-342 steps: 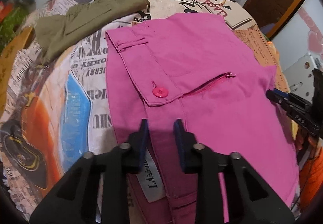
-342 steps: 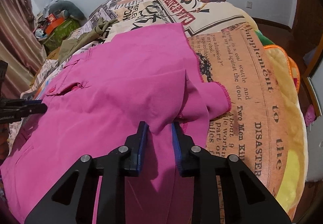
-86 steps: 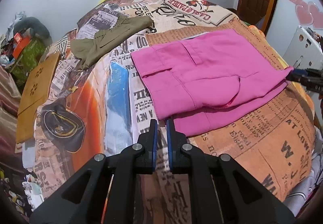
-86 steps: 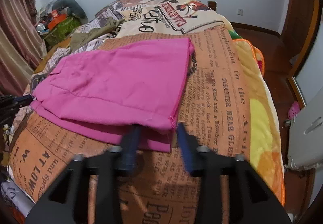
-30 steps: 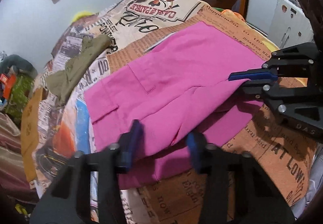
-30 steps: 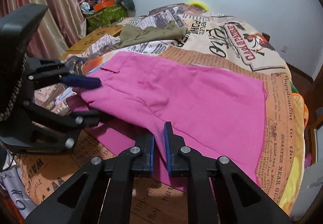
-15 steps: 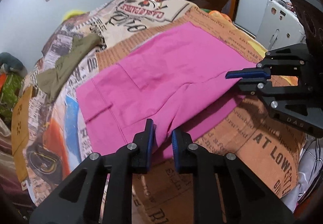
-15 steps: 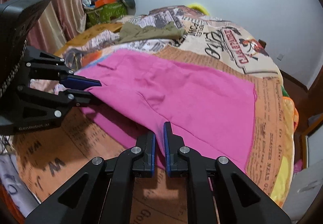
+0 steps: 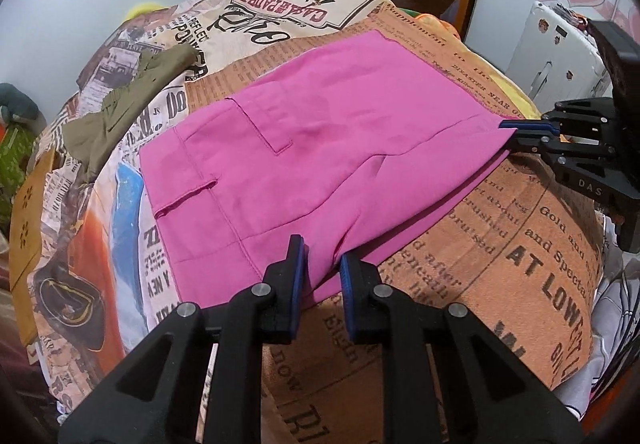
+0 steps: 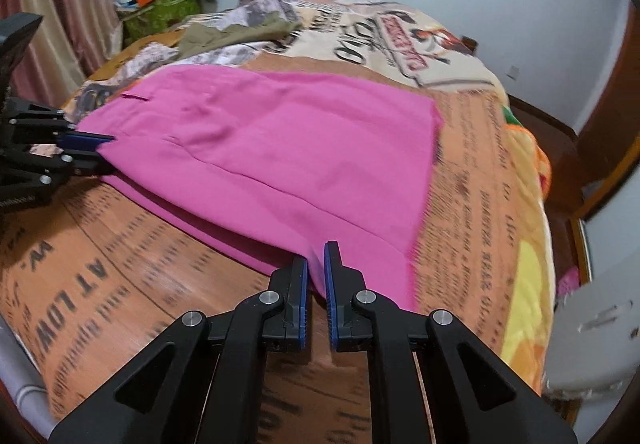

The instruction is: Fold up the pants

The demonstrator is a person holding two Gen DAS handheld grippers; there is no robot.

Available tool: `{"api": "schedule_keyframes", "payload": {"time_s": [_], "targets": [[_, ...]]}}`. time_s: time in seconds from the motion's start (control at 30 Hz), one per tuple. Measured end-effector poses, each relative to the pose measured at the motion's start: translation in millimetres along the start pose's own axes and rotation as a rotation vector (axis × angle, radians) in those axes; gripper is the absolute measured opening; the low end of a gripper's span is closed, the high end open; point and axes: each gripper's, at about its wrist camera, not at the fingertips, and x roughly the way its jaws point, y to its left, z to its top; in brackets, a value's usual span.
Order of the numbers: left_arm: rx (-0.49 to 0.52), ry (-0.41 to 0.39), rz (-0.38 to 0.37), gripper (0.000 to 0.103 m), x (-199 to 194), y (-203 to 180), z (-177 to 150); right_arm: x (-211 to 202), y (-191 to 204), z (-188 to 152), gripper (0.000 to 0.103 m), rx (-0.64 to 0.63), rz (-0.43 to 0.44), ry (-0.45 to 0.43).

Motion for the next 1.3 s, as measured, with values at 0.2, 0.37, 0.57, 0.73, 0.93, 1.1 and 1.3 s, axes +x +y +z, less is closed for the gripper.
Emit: {"api": "schedule_keyframes", "payload": {"time_s": [0.2, 0.37, 0.57, 0.73, 0.93, 1.1, 1.3], "targets": [[0.001, 0.002, -0.004, 0.018, 0, 1, 0, -4, -22, -13, 0.007, 0.055, -0.054, 0.025], [0.002, 0.003, -0.005, 0.018, 0, 1, -1, -7, -38, -24, 0.007, 0.103, -0.09, 0.049], [0.01, 0.006, -0.009, 0.019, -8, 3, -4, -17, -58, -30, 0.007, 0.188, -0.104, 0.058], [-0.036, -0.002, -0.008, 0.022, -29, 20, -13, -36, -66, -19, 0.007, 0.251, -0.081, 0.005], [-0.207, -0.059, 0.014, 0.043, -54, 65, -14, -45, -52, 3, 0.038, 0.265, 0.004, -0.075], [-0.338, -0.018, -0.02, 0.048, -41, 90, -11, -28, -28, 14, 0.038, 0.23, 0.064, -0.06], [-0.361, 0.037, -0.072, 0.046, -20, 81, -17, -5, -14, 10, 0.038, 0.209, 0.091, 0.004]]}}
